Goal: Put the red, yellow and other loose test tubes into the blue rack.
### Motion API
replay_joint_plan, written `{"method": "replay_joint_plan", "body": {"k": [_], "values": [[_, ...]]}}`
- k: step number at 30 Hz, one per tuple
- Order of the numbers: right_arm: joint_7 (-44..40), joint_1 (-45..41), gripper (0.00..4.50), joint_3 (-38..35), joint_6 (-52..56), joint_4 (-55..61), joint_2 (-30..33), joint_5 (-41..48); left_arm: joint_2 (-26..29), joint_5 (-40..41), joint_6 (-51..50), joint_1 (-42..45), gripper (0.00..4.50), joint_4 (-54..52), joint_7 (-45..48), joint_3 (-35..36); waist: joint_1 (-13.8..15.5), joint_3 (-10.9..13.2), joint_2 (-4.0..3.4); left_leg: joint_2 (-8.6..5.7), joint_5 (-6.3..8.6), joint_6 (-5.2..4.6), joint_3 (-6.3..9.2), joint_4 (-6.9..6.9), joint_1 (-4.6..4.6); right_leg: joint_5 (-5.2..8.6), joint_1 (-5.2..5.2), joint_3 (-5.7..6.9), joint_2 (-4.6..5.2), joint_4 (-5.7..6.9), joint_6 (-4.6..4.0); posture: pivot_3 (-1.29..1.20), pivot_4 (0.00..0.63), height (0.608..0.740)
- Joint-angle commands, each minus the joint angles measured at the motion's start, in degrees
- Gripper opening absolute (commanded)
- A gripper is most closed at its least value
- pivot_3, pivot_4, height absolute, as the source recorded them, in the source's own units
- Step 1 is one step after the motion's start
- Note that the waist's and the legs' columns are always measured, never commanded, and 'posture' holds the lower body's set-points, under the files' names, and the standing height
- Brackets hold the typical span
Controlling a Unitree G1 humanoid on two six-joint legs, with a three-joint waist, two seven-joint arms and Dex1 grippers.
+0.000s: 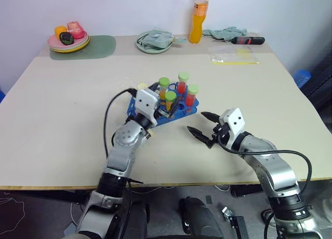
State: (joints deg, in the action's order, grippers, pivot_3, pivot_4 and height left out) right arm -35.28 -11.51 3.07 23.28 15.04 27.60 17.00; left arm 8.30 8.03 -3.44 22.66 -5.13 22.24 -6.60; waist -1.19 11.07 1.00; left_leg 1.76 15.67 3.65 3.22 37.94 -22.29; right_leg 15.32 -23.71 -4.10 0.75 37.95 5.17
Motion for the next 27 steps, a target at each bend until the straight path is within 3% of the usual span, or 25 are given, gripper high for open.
{"method": "replay_joint_plan", "body": {"k": [1,7,10,11,14,17,20,27], "values": [[-0.8,-0.7,4.16,-0.4,-1.1,1.5,-0.1,0.3,7.3,9.1,-13.6,-2.3,4.44,-17.2,3.6,6.0,-0.2,0.0,-0.02,0.02,0.00,0.00,0.00,-0.01,-0.01,0.00,-0.03,0.00,-0.02,0.00,0.00,0.00,0.150,0.740],[-2.4,-1.8,4.16,-0.2,-2.4,-1.1,0.1,-0.1,22.7,28.3,-41.0,-5.7,4.44,-34.2,4.9,16.0,0.2,0.0,0.00,0.03,0.00,0.00,0.00,-0.01,-0.03,0.01,-0.01,0.03,0.01,-0.03,0.00,0.00,0.150,0.740],[-3.9,-3.2,4.16,0.1,-3.0,-2.9,0.7,-0.3,39.3,31.3,-60.9,-6.6,4.44,-42.5,6.2,13.7,-0.2,0.1,0.10,0.07,0.01,0.00,0.05,-0.02,-0.04,0.03,-0.03,0.05,-0.04,-0.01,-0.02,0.00,0.150,0.740],[-4.6,-3.7,4.16,0.4,-3.2,-3.3,1.0,-0.4,41.9,32.5,-66.7,-5.3,4.44,-43.3,5.0,13.3,-0.2,0.1,0.01,0.07,0.01,-0.01,0.06,-0.03,-0.03,0.03,-0.03,0.06,-0.04,-0.03,-0.03,0.00,0.150,0.740],[-10.3,-4.6,4.16,1.4,-2.1,-2.4,4.4,0.9,42.6,39.1,-83.8,4.5,4.44,-39.2,4.6,11.8,0.1,0.2,0.02,0.04,0.01,-0.01,0.04,-0.03,-0.01,0.05,-0.01,0.07,-0.01,-0.03,-0.03,0.00,0.150,0.740],[-16.6,-5.2,4.16,1.3,-0.4,0.5,8.9,3.3,50.1,43.7,-89.1,12.3,4.44,-35.8,5.3,2.3,0.0,0.2,0.12,0.04,0.01,-0.01,0.07,0.03,-0.07,0.05,0.00,0.12,-0.02,-0.08,-0.01,0.00,0.150,0.740],[-18.6,-6.8,4.16,0.6,1.0,1.9,11.0,5.0,51.4,46.4,-89.1,16.7,4.44,-33.0,3.0,-3.5,-0.5,0.2,0.11,0.04,0.04,-0.06,0.06,-0.10,-0.05,0.05,-0.02,0.10,-0.02,-0.17,-0.01,0.00,0.150,0.740],[-19.6,-5.5,4.16,0.9,3.0,7.6,12.2,6.3,40.8,50.5,-89.1,20.8,4.44,-21.7,-11.7,-11.1,-0.9,0.2,0.12,0.05,0.04,-0.06,0.11,-0.07,-0.09,0.06,-0.03,0.12,-0.01,-0.15,-0.03,0.00,0.150,0.740]]}}
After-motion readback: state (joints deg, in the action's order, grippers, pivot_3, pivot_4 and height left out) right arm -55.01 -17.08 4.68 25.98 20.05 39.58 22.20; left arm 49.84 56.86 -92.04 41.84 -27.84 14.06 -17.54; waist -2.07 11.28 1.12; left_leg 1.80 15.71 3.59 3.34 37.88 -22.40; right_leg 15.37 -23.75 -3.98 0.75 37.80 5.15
